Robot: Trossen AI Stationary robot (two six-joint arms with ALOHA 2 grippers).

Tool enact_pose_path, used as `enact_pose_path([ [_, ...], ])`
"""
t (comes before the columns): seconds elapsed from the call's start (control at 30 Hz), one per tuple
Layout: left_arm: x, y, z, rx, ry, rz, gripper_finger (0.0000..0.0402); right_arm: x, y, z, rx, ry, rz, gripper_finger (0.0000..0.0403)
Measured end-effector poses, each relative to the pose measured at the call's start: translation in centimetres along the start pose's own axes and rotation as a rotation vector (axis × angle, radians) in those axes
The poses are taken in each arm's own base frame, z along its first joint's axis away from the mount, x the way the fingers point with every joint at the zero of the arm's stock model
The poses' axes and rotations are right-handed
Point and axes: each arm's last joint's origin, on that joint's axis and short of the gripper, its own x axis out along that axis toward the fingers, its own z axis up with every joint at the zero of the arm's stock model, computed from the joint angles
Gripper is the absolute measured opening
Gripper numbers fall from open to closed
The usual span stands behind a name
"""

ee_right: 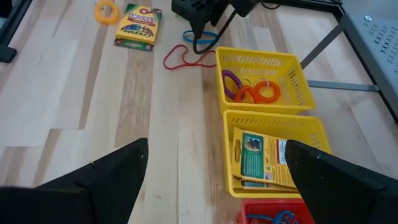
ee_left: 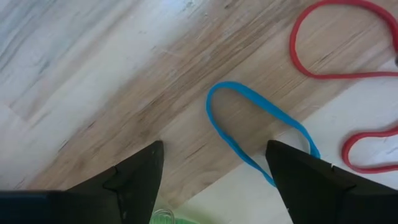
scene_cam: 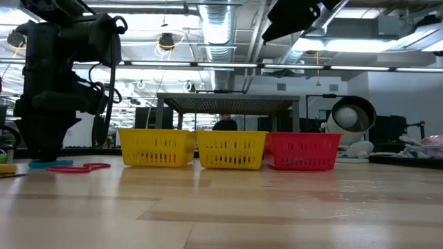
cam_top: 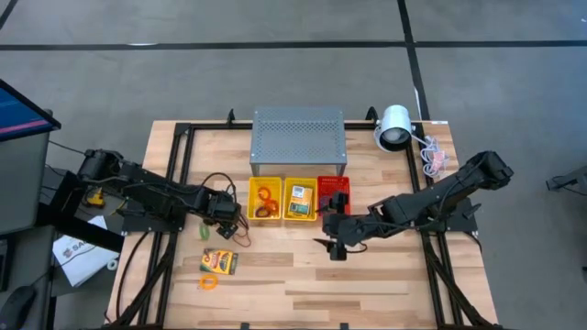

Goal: Pick & Place Office Desk Supplies
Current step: Put the blue rubber band into the red bin

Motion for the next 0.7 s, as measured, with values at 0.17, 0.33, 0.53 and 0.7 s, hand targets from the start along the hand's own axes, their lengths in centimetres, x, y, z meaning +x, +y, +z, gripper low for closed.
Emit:
enact_pose_path([
  [0.17, -0.24, 0.01, -0.01, -0.007, -0.005, -0.023, 0.0234, -0.01, -0.01, 0.01, 0.000, -0.001, 0.000, 0.0368],
  [0.33, -0.72, 0.18, -0.08, -0.011, -0.021, -0.054, 0.0173, 0.00, -0.03, 0.02, -0.001, -0.001, -0.001, 0.0368],
  [0.53, -0.91, -0.19, -0.01, 0.006, -0.010, -0.115, 0.0088, -0.01, -0.04, 0.03, -0.002, -0.002, 0.000, 0.0368],
  [0.7, -0.86, -0.30, 0.02, 0.029, -0.004, -0.123, 0.0013, -0.01, -0.04, 0.04, -0.001, -0.002, 0.000, 0.0368],
])
